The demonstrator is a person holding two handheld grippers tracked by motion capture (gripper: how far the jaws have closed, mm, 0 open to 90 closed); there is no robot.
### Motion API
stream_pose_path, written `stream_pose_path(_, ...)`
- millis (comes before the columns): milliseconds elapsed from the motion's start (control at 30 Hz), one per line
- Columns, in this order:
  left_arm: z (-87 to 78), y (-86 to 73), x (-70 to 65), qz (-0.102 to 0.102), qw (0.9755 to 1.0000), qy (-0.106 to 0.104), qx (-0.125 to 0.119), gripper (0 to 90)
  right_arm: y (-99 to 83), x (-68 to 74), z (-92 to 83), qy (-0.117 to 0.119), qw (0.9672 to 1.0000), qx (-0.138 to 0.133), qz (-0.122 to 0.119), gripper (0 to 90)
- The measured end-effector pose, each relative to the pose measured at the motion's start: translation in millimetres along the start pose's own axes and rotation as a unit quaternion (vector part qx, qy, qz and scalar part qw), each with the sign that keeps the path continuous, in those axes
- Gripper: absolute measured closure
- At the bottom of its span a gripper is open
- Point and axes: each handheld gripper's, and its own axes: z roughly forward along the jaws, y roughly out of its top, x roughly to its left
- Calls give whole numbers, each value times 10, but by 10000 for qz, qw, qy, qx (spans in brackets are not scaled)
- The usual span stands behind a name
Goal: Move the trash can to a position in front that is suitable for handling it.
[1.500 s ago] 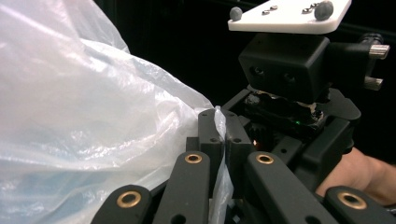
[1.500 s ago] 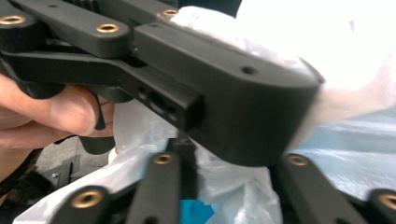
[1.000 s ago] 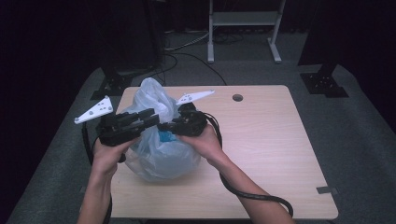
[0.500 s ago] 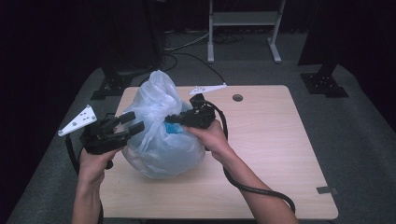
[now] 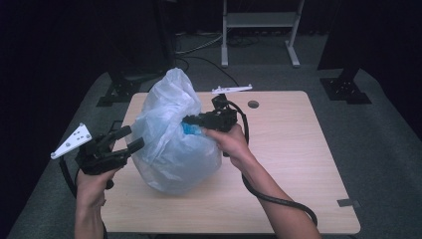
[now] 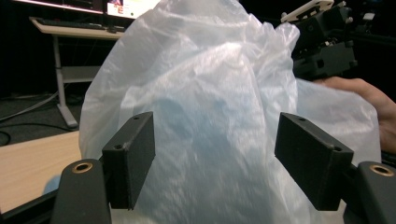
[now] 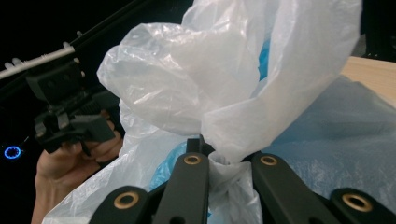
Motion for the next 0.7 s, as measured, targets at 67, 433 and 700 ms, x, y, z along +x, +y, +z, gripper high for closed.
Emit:
stream_pose_path(67,-39,-80,16,-99,9999,-17,-44,254,29,-14,-41,20,10000,-84,30,878)
stream_pose_path(433,-158,-159,84,-145,9997,172,6,188,142,-56,-128,60,9994,-334,120,880)
stream_pose_path(700,-194,-171,75,-149,9997,181,-48,178,269,-39,-277,30,9981,-601,155,880)
